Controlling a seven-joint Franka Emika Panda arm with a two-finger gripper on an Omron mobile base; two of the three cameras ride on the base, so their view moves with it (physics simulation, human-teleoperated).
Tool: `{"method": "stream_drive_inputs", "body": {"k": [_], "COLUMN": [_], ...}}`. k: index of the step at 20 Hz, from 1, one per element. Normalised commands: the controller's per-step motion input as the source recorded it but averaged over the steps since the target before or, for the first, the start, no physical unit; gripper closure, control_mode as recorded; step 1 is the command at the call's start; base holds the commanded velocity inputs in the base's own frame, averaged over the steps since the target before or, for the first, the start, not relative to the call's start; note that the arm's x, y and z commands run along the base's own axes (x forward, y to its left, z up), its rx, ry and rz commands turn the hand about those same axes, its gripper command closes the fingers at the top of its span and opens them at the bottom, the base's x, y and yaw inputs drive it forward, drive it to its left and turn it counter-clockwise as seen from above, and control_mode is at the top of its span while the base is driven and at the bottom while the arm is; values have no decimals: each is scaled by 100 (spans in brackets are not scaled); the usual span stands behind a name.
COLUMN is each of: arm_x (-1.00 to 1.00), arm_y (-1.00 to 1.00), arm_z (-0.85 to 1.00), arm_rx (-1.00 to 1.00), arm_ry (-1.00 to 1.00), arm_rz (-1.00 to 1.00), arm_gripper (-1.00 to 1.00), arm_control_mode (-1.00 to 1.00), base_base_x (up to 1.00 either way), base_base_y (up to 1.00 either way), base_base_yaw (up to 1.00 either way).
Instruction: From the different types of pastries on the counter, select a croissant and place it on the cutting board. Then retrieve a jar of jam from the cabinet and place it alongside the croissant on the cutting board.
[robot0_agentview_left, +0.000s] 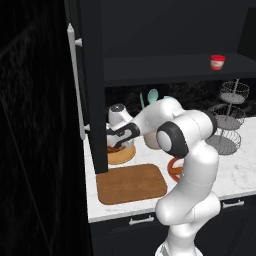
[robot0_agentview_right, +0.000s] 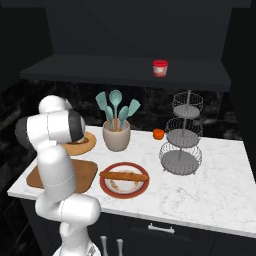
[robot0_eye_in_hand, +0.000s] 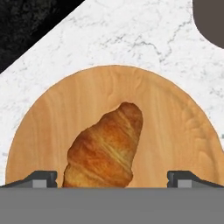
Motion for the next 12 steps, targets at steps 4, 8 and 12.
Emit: {"method": "stream_drive_inputs", "body": {"k": [4,8,12], "arm_x": [0,4,2], "arm_y": [0,0,0], "arm_z": [-2,-14,-24], "arm_rx": [0,0,0], "arm_ry": [0,3,3], "arm_rz": [0,0,0], "arm_gripper": [-100,-100,-100], "arm_control_mode": [-100,-100,-100], "base_base_x": [0,0,0], "base_base_y": [0,0,0], "base_base_yaw": [0,0,0]}}
